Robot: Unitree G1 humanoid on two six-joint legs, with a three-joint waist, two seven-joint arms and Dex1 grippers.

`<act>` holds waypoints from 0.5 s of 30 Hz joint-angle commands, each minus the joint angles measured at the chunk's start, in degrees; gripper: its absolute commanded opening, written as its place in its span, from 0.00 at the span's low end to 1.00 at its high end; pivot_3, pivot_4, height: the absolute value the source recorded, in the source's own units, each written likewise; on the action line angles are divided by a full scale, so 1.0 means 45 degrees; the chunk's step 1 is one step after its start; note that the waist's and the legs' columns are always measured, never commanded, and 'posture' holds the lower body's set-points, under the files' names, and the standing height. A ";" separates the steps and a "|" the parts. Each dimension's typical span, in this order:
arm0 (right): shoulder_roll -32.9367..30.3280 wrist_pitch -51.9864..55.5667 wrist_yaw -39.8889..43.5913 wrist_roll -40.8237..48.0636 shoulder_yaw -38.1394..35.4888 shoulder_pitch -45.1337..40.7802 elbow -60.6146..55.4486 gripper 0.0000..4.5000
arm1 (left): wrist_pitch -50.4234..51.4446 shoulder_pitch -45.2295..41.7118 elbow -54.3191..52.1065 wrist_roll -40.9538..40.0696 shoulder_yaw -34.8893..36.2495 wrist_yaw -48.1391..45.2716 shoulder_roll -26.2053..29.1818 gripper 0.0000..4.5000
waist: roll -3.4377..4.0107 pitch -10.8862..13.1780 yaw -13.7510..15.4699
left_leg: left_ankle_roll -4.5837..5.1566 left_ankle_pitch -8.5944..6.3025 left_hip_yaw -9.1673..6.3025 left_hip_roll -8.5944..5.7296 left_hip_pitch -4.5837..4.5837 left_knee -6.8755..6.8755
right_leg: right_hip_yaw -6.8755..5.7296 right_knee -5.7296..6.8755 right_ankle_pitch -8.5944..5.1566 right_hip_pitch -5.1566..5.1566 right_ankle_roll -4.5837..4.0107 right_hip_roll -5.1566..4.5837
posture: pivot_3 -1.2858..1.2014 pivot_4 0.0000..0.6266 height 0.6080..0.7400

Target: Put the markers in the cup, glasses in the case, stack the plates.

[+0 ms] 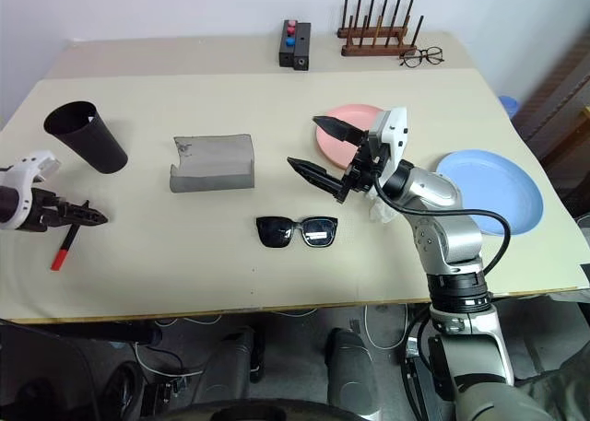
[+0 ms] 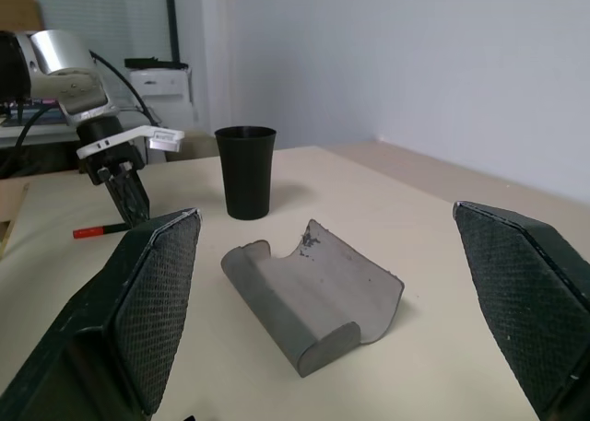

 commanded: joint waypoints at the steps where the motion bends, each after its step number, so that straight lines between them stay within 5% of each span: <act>1: -0.0084 -0.0007 -0.0053 0.0229 -0.0190 -0.0011 -0.0680 1.00 | -0.0978 -0.0817 0.1102 0.0937 0.0165 0.0446 -0.0215 0.99 | -0.0001 0.0000 0.0021 | 0.0000 0.0000 0.0000 0.0000 -0.0003 0.0004 | 0.0000 0.0000 0.0000 0.0000 0.0001 0.0000 | 0.52 0.24 1.00; 7: -0.0154 0.0183 -0.0160 0.0272 -0.0191 0.0033 -0.0931 1.00 | -0.1837 -0.1524 0.2600 0.1455 0.0902 0.1435 -0.0985 0.94 | -0.0007 0.0004 -0.0008 | 0.0002 0.0001 -0.0003 -0.0001 -0.0007 0.0013 | 0.0000 0.0006 0.0018 0.0001 0.0033 0.0000 | 0.52 0.24 1.00; 9: -0.0178 0.0218 -0.0204 0.0286 -0.0213 0.0044 -0.0980 1.00 | -0.1886 -0.1486 0.2759 0.1586 0.0922 0.1360 -0.1193 0.81 | -0.0007 0.0004 -0.0013 | 0.0002 0.0001 -0.0003 -0.0001 -0.0005 0.0012 | 0.0000 0.0014 0.0020 0.0000 0.0037 0.0000 | 0.52 0.24 1.00; 15: -0.0283 0.0269 -0.0252 0.0261 -0.0305 -0.0013 -0.0941 1.00 | -0.1781 -0.1006 0.2748 0.1987 0.0819 0.0863 -0.1483 0.13 | -0.0006 0.0003 0.0004 | 0.0002 0.0001 -0.0003 -0.0001 -0.0004 0.0015 | 0.0000 0.0017 0.0021 0.0002 0.0038 0.0000 | 0.52 0.24 1.00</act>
